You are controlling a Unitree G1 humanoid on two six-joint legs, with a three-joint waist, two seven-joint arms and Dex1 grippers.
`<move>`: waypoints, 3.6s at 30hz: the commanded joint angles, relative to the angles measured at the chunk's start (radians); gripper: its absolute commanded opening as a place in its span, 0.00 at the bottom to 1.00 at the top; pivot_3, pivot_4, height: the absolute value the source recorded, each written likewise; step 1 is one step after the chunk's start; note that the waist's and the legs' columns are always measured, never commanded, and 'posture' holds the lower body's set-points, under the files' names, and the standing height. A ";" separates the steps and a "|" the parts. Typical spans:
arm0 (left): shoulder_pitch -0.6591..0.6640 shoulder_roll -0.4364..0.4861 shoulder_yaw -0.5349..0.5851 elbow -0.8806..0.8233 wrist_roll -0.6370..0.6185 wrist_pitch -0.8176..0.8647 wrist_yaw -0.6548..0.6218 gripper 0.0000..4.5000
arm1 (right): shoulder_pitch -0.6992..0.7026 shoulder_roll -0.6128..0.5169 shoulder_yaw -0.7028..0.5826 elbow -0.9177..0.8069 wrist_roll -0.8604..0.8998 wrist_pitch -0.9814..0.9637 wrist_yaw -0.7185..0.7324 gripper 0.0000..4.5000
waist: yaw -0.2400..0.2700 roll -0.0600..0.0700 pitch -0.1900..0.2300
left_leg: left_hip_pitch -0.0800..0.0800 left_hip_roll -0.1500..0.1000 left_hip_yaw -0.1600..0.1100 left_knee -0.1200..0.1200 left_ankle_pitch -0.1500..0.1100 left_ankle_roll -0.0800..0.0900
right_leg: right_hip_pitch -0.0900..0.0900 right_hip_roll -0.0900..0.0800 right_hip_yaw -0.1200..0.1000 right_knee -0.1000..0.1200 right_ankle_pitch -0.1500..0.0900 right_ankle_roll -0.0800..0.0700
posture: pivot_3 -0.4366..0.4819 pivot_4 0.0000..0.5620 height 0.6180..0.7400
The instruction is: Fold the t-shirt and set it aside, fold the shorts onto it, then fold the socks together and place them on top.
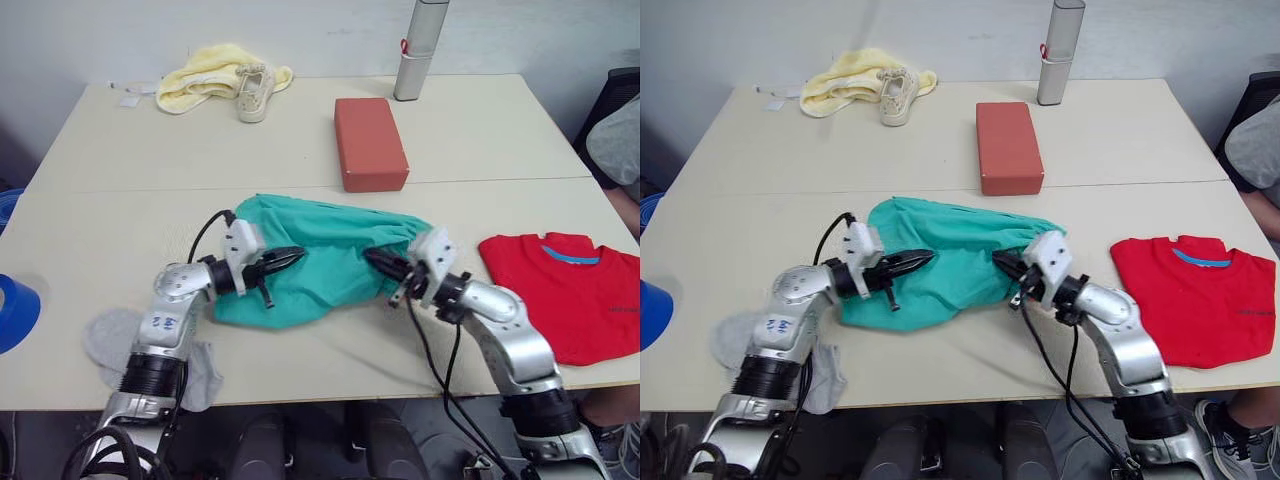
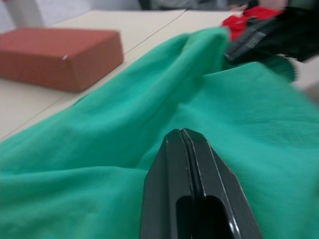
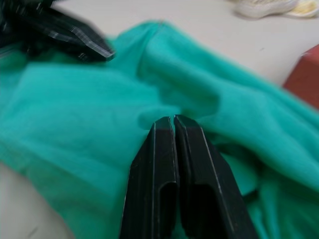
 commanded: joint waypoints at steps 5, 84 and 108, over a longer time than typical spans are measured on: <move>-0.001 0.038 -0.036 0.088 0.161 0.088 0.158 0.00 | 0.044 -0.059 -0.107 0.072 -0.022 -0.070 -0.011 0.00 | 0.002 0.000 0.000 | 0.000 0.000 0.000 0.000 0.000 0.000 | 0.000 0.000 0.000 0.000 0.000 0.000 | 0.48 0.27 1.00; -0.222 -0.169 -0.097 0.361 0.108 -0.085 -0.098 0.00 | 0.457 -0.231 -0.387 -0.446 0.195 0.110 -0.638 0.00 | -0.001 -0.007 -0.004 | 0.003 -0.003 -0.012 -0.016 0.001 0.008 | 0.013 -0.004 -0.003 -0.021 0.003 0.004 | 0.48 0.27 1.00; -0.188 -0.080 -0.036 0.270 0.071 0.043 -0.065 0.00 | 0.105 -0.154 0.184 -0.395 -0.425 0.075 -0.323 0.00 | 0.000 -0.007 -0.004 | 0.003 -0.003 -0.012 -0.014 0.005 0.002 | 0.012 -0.004 -0.004 -0.019 0.003 0.003 | 0.48 0.27 1.00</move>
